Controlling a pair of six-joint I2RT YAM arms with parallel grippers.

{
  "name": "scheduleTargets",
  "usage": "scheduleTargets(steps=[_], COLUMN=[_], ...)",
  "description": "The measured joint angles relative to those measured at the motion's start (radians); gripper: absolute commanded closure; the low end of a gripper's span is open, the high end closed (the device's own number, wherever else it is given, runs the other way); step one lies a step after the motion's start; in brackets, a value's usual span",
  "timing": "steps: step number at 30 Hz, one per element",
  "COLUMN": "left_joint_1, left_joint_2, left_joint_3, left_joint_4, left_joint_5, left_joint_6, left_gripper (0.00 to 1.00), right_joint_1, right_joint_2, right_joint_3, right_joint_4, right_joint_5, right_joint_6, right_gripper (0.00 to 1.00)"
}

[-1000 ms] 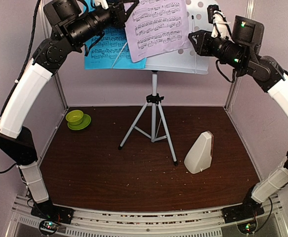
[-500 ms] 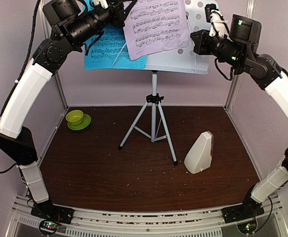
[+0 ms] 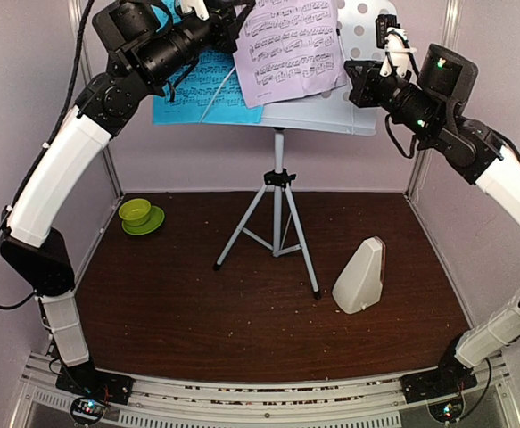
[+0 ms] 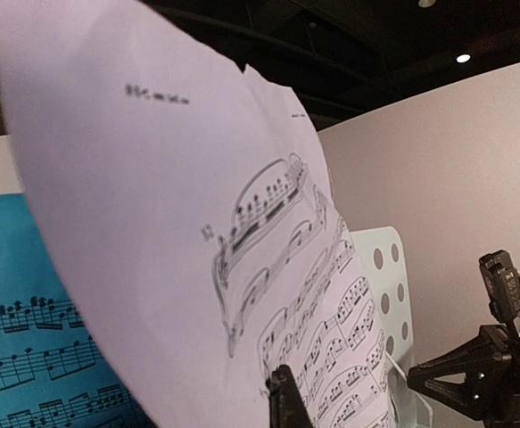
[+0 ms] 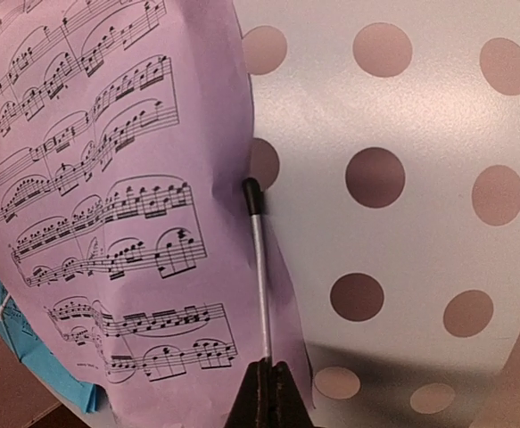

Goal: Set up the instrument practice props

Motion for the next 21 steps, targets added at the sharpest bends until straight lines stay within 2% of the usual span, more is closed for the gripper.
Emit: scheduleTargets(steps=[13, 21], left_joint_1=[0.000, 0.000], left_joint_2=[0.031, -0.013], left_joint_3=[-0.005, -0.104], left_joint_4=[0.039, 0.083], left_joint_5=[-0.006, -0.064], left_joint_6=[0.061, 0.108], left_gripper=[1.00, 1.00], right_joint_1=[-0.001, -0.001], right_joint_2=[-0.058, -0.084], right_joint_3=[-0.176, -0.241], right_joint_4=[0.230, 0.320], right_joint_5=[-0.037, -0.027], right_joint_6=[-0.002, -0.003], right_gripper=[1.00, 1.00])
